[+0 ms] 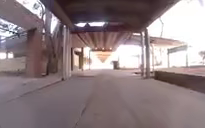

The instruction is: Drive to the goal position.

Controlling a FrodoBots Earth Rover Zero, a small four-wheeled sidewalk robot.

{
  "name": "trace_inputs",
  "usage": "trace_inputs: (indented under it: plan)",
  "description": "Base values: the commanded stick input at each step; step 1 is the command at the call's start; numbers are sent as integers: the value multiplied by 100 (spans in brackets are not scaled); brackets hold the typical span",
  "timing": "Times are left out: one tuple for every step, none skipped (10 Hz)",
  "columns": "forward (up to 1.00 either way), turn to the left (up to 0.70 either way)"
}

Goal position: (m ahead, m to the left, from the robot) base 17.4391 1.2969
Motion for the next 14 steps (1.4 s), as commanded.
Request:
trace_inputs:
  plan:
    - [70,-35]
    - [70,-21]
    - [70,-4]
    - [70,0]
    - [70,0]
    - [70,0]
    - [70,0]
    - [70,0]
    - [70,0]
    - [70,0]
    - [70,0]
    - [70,0]
    - [70,0]
    - [70,0]
